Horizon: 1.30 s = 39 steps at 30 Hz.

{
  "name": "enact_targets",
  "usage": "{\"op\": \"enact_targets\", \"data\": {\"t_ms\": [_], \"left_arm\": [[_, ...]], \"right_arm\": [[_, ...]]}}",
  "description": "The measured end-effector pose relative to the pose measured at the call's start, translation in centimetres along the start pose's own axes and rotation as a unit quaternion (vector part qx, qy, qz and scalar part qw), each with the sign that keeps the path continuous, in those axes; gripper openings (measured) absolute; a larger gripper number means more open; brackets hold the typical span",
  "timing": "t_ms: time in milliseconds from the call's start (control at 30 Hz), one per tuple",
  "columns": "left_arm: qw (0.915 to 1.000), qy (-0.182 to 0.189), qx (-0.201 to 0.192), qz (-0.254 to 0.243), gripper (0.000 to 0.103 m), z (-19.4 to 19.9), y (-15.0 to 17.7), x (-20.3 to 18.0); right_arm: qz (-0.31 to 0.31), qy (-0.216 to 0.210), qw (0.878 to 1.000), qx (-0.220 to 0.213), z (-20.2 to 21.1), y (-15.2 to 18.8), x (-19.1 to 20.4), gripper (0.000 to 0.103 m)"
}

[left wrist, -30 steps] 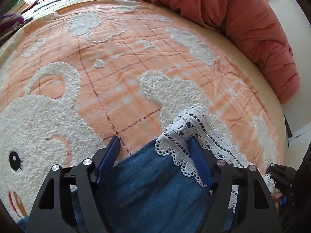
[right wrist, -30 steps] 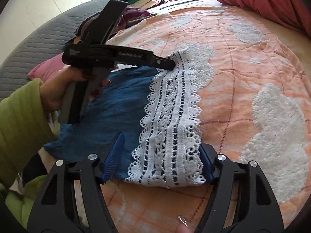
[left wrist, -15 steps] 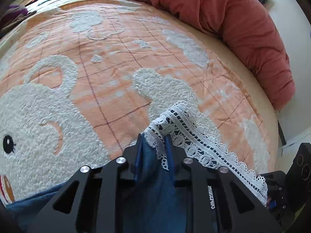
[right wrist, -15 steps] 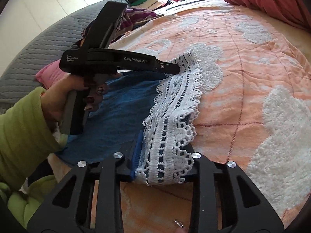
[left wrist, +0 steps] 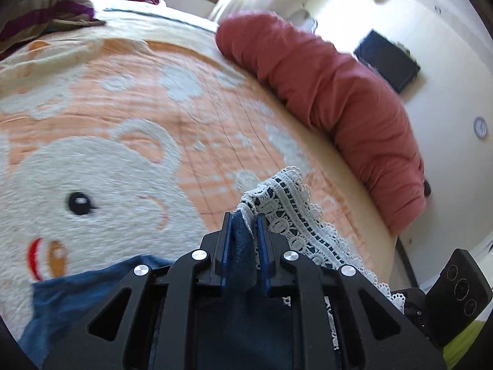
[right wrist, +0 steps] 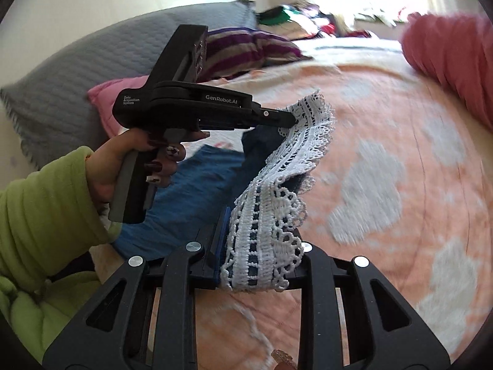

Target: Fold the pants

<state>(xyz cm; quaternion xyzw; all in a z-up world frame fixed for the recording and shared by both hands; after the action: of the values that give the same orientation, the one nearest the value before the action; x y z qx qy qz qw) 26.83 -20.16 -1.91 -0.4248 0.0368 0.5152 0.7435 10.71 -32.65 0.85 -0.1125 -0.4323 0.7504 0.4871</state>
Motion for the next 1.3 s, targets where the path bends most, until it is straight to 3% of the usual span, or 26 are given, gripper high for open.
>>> {"op": "enact_targets", "data": {"t_ms": [267, 367, 567, 633, 667, 767, 833, 1067, 1300], "left_arm": [[0.9971, -0.012, -0.034, 0.067, 0.016, 4.7, 2.2, 5.3], [0.9936, -0.019, -0.046, 0.102, 0.023, 6.4, 3.2, 7.2], [0.9744, -0.040, -0.097, 0.199, 0.042, 12.3, 6.2, 12.3], [0.9657, -0.046, -0.114, 0.229, 0.046, 14.2, 7.5, 13.9], [0.9629, -0.050, -0.116, 0.239, 0.046, 14.8, 7.9, 14.4], [0.9591, -0.053, -0.118, 0.252, 0.052, 16.3, 9.7, 15.3], [0.9577, -0.047, -0.118, 0.258, 0.056, 17.0, 10.9, 15.4], [0.9667, -0.044, -0.096, 0.233, 0.061, 18.5, 14.3, 13.1], [0.9786, -0.036, -0.049, 0.196, 0.067, 18.2, 17.9, 8.5]], "right_arm": [[0.149, -0.009, 0.988, 0.043, -3.5, -2.0, 7.0, 0.018], [0.182, -0.026, 0.981, 0.056, -5.1, -1.7, 9.6, 0.018], [0.260, -0.041, 0.962, 0.076, -8.2, 0.1, 14.9, 0.024], [0.266, -0.055, 0.959, 0.078, -8.5, 0.6, 16.0, 0.038], [0.261, -0.074, 0.959, 0.079, -8.5, 0.7, 16.5, 0.040], [0.249, -0.117, 0.959, 0.068, -7.3, 0.4, 17.1, 0.053], [0.235, -0.112, 0.964, 0.059, -6.3, 0.1, 16.2, 0.062], [0.171, -0.008, 0.983, 0.068, -3.8, 0.9, 9.7, 0.064], [0.152, 0.018, 0.985, 0.084, -4.0, 2.3, 7.9, 0.064]]}}
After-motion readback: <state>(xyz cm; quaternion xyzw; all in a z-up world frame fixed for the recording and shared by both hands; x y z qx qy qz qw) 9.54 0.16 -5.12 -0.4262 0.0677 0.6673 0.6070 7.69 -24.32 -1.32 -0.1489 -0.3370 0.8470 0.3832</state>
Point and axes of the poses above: each gripper's, at about its wrist camera, not at the fingertips, and z roughly against the way its jaws point, x to its left, y to its underside, the point moved 2 cm from there along -z, roughly the way its jaws point, and after that the axes turned 2 degrees about -y, right-handed, at the moved point
